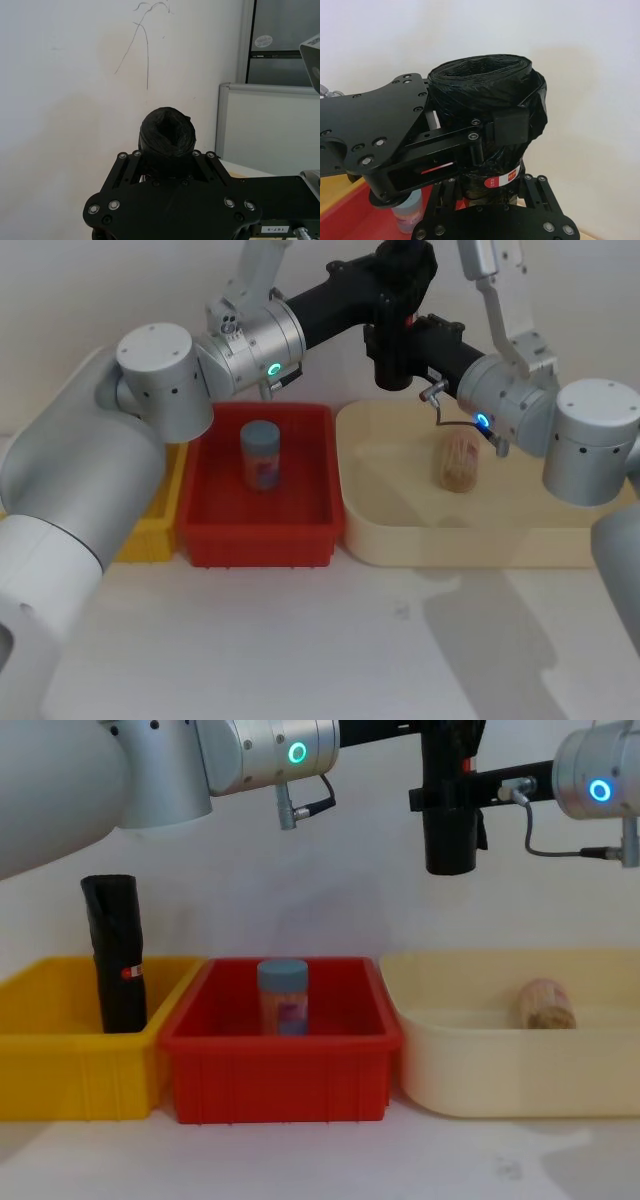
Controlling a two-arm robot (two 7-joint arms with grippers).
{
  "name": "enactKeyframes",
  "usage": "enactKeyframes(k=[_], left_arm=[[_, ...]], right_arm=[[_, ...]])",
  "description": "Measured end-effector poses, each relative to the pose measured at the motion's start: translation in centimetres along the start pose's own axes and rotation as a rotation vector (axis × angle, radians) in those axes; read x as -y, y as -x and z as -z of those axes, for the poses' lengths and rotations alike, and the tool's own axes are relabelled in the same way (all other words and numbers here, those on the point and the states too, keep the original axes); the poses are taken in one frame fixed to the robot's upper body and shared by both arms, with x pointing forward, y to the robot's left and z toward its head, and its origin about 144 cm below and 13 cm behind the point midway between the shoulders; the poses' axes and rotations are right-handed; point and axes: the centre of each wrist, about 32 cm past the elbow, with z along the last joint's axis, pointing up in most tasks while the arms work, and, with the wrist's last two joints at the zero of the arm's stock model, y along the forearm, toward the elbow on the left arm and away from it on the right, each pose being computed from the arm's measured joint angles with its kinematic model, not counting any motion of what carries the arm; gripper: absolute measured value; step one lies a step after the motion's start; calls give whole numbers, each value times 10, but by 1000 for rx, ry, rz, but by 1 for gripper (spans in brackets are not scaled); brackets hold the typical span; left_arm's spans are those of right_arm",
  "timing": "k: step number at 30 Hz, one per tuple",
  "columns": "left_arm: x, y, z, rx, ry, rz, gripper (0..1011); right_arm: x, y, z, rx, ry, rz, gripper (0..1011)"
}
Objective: Pick up the garbage bag with the one hand and transfer it to the other hand.
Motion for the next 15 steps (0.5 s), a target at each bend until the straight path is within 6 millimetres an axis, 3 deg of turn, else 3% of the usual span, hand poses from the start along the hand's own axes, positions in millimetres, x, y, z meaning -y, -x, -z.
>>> enactKeyframes(k=[9, 15], left_arm=[[0, 0, 0, 0, 0, 0, 351], [0, 0, 0, 0, 0, 1, 518]], right_arm=[[0, 0, 0, 0, 0, 0, 565], [-1, 1, 0, 0, -1, -1, 562]])
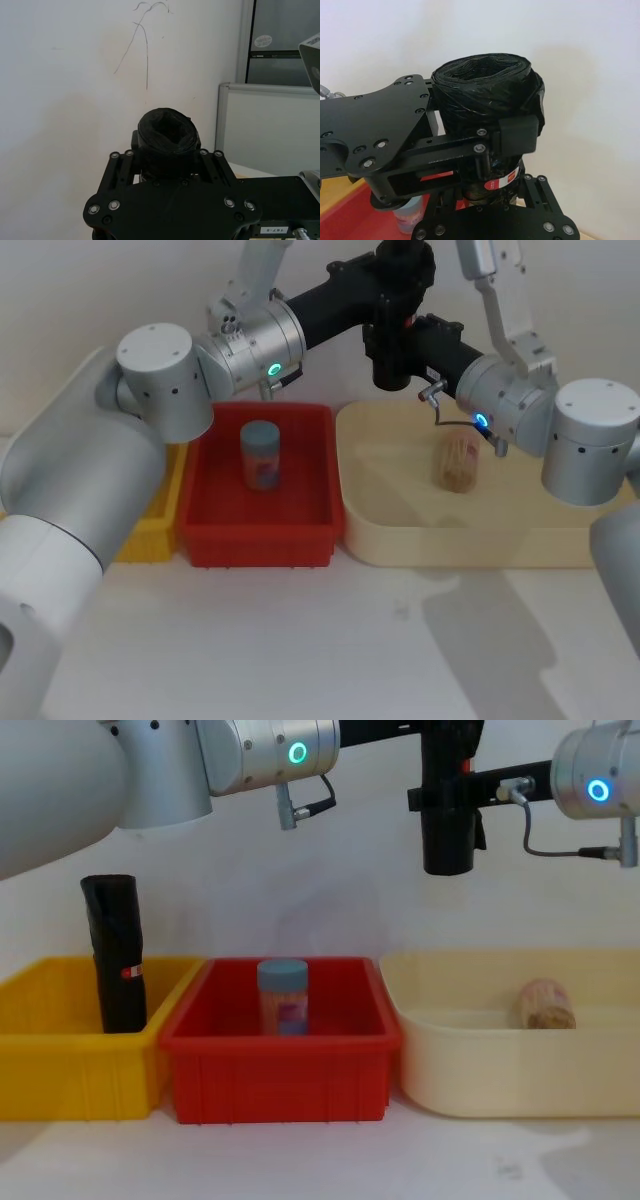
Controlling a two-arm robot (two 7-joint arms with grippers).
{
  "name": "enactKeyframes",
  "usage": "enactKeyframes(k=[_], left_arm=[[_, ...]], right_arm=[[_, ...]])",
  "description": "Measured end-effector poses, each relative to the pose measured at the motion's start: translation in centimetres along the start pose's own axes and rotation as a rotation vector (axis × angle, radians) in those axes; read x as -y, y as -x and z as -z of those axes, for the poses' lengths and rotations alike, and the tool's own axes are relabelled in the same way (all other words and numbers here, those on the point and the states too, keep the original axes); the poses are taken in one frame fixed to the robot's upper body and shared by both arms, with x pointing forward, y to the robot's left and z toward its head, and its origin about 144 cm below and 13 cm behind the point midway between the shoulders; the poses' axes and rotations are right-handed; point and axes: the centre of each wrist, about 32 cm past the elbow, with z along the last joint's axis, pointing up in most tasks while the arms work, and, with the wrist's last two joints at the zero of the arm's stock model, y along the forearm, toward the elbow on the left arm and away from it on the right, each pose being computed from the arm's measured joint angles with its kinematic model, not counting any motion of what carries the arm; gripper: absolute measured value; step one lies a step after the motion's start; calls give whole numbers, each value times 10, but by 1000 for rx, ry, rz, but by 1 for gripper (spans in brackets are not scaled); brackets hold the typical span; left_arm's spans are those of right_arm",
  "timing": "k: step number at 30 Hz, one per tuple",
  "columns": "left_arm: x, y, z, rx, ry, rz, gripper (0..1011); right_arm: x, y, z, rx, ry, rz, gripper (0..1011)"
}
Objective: Pick up the garbage bag with the one hand and transfer it to the other hand.
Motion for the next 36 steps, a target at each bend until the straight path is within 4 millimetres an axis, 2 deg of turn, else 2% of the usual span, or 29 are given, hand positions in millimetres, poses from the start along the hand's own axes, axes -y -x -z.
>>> enactKeyframes(k=[2, 7, 16, 24, 33, 36], left_arm=[[0, 0, 0, 0, 0, 0, 548], [0, 0, 0, 0, 0, 0, 731], [0, 0, 0, 0, 0, -1, 975], [0, 0, 0, 0, 0, -1, 1001], [0, 0, 0, 0, 0, -1, 1001], [0, 0, 0, 0, 0, -1, 1002]], right_arm=[[0, 0, 0, 0, 0, 0, 562], [1, -1, 0, 5, 0, 9, 562], [8, -9, 1, 7, 15, 81, 562], [24, -22, 6, -6, 31, 175, 562], [56, -40, 20, -32, 62, 294, 570], [65, -44, 24, -38, 71, 326, 666]])
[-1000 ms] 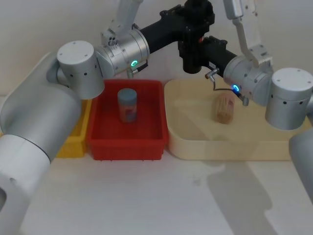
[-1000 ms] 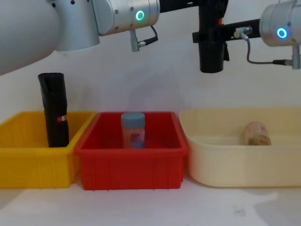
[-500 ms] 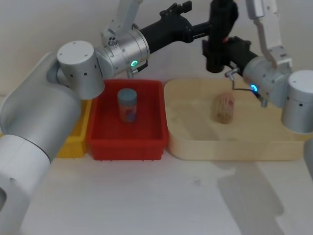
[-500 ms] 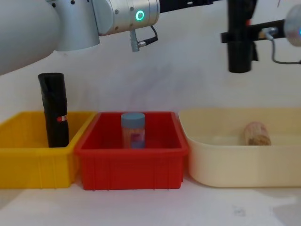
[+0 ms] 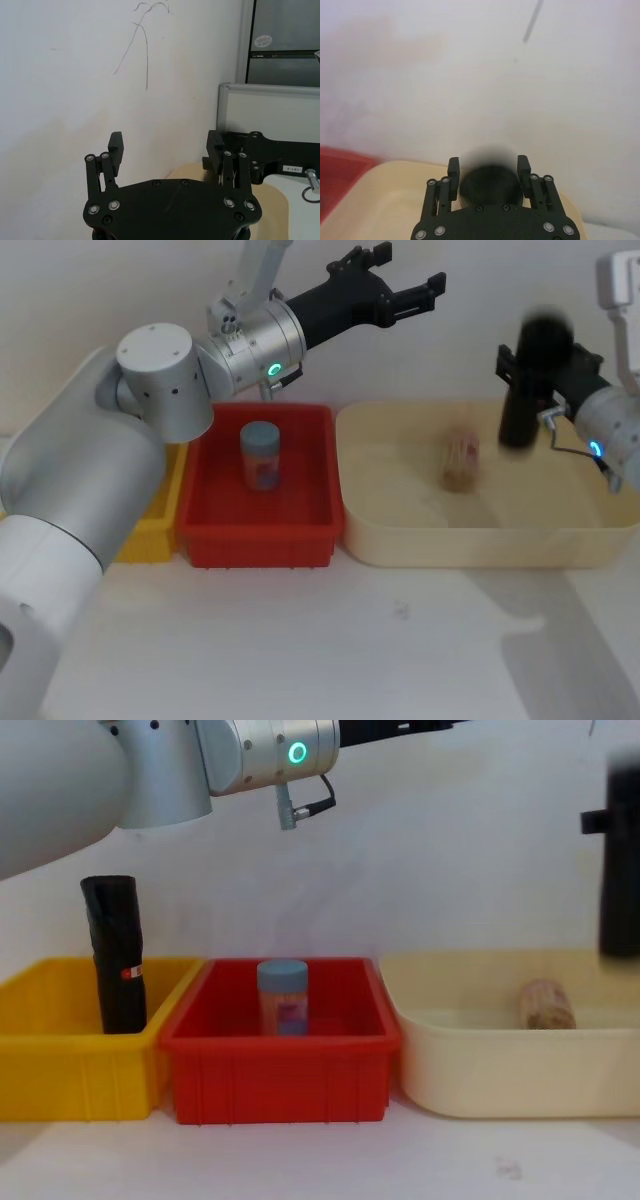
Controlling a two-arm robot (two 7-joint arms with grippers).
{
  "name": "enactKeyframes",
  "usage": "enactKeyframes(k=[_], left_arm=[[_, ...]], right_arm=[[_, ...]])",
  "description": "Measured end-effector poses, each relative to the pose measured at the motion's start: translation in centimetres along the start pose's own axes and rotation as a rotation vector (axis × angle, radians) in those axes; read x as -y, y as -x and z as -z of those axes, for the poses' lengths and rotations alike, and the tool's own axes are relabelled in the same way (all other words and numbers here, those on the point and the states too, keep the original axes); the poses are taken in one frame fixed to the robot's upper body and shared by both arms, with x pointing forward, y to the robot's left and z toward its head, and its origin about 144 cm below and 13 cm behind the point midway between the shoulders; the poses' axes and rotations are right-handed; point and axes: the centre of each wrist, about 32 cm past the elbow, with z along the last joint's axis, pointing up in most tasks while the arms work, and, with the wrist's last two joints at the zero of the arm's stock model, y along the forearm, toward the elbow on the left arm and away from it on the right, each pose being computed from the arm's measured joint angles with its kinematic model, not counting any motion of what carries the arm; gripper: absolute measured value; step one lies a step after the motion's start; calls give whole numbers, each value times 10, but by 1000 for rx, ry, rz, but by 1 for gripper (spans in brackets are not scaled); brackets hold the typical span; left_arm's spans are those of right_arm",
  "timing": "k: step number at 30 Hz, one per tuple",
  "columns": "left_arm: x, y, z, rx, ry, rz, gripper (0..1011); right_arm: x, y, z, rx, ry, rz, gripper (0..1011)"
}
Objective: Pick up the garbage bag with the one hand and transfer it to the other hand.
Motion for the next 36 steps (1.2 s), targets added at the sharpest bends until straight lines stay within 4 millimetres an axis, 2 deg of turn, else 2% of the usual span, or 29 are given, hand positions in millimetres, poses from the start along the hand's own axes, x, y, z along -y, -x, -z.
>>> enactKeyframes(k=[8, 13, 36], left_arm=[[0, 0, 0, 0, 0, 0, 1001], [0, 0, 0, 0, 0, 0, 1002], [0, 0, 0, 0, 0, 0, 1002]], right_arm=[[10, -10, 6, -7, 16, 42, 898], [14, -13, 8, -9, 20, 57, 1000], [22, -20, 12, -13, 30, 86, 1000]])
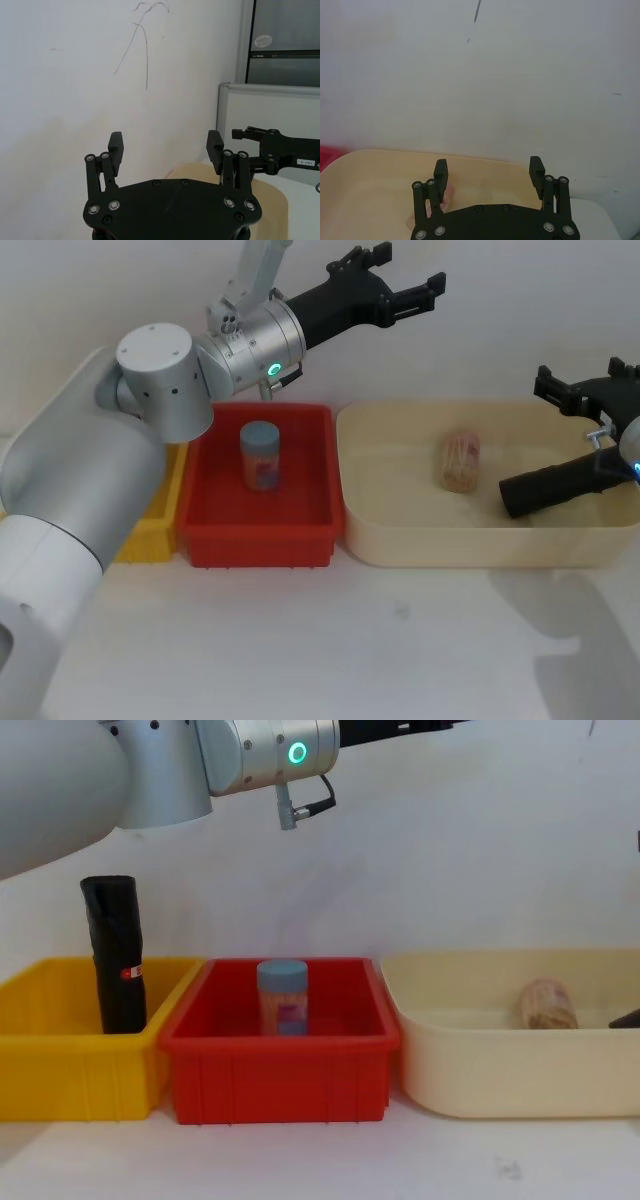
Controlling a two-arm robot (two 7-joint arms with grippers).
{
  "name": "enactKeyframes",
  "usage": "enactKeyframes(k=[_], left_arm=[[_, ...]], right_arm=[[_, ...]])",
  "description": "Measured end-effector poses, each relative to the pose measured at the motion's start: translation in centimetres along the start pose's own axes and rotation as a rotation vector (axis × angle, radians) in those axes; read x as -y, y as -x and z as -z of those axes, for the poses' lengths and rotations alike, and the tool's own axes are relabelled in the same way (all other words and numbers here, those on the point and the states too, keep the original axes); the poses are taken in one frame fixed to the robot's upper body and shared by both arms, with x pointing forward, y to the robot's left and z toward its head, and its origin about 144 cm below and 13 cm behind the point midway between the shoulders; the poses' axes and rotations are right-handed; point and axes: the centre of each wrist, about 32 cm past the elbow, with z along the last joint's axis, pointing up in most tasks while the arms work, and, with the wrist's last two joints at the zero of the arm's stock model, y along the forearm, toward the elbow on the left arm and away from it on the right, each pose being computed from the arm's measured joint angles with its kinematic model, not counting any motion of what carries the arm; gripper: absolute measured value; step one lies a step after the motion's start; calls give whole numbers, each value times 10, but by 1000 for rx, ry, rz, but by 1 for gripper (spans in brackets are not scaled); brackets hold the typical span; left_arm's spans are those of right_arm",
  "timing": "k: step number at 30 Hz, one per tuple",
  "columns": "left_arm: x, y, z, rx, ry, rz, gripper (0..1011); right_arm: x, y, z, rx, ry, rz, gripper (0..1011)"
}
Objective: Pick up the garbage bag with the one hand and transfer it to the other hand.
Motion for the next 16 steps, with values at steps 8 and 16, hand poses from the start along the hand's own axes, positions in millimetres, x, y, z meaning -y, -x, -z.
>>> enactKeyframes(k=[8, 16], left_arm=[[0, 0, 0, 0, 0, 0, 1001], [0, 0, 0, 0, 0, 0, 1001]], right_arm=[[0, 0, 0, 0, 1, 2, 1000], [1, -1, 0, 0, 1, 4, 999]])
